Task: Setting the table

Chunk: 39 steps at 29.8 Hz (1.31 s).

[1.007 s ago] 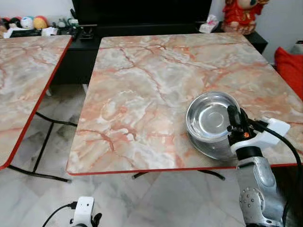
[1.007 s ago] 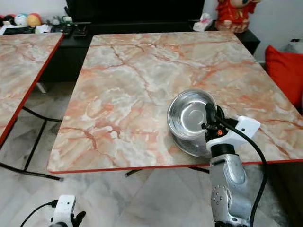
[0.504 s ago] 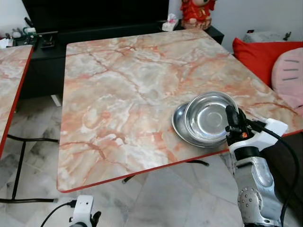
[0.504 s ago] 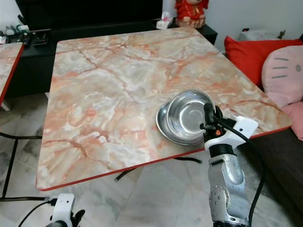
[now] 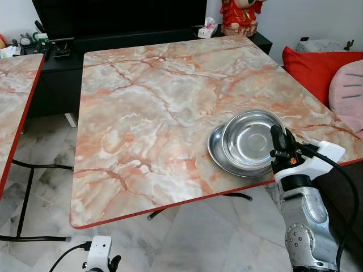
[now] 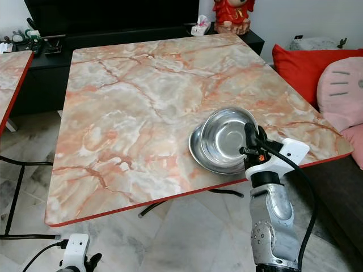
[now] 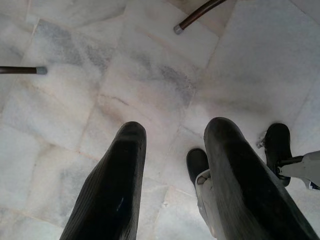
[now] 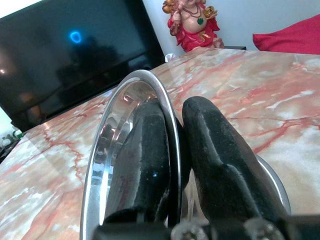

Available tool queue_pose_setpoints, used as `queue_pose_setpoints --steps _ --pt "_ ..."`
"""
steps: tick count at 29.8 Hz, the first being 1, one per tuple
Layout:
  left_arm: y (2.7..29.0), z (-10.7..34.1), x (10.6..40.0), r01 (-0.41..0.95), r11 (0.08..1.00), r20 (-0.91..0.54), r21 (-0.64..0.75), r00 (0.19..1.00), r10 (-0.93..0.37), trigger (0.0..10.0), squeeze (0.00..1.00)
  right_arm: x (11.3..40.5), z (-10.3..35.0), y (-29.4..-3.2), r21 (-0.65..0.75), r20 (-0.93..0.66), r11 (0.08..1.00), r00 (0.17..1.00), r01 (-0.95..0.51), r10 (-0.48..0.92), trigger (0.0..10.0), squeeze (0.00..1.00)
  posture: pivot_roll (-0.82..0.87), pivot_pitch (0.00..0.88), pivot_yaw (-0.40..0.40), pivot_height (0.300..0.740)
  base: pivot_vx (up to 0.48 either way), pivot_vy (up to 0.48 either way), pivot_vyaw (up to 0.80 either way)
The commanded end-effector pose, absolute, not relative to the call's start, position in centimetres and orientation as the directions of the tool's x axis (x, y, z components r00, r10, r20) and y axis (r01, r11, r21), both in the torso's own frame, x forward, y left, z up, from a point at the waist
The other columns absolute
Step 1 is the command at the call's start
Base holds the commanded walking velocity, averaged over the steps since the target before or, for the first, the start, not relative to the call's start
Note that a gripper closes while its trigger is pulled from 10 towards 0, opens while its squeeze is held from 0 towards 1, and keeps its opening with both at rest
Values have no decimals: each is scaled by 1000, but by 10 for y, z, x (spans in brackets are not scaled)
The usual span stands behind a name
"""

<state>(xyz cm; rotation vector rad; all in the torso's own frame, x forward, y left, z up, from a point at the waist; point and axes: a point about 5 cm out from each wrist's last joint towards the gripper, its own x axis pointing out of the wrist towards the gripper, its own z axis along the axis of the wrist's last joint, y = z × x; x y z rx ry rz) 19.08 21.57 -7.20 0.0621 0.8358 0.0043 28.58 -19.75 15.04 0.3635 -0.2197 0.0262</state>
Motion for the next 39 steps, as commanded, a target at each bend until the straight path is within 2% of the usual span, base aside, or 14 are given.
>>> queue_pose_setpoints --steps 1,14,39 --pt "217 -76 184 13 998 -763 56 645 34 10000 0 287 153 -199 340 232 938 973 -63 -19 10000 0 -31 78 12 740 0 0 0" --pt "217 -75 185 12 998 -759 54 650 34 10000 0 288 154 -197 343 234 937 972 -71 -13 10000 0 -32 78 11 740 0 0 0" --pt "216 -75 186 14 998 -755 56 654 33 10000 0 288 154 -194 346 241 934 970 -86 0 10000 0 -31 79 9 740 243 0 0"
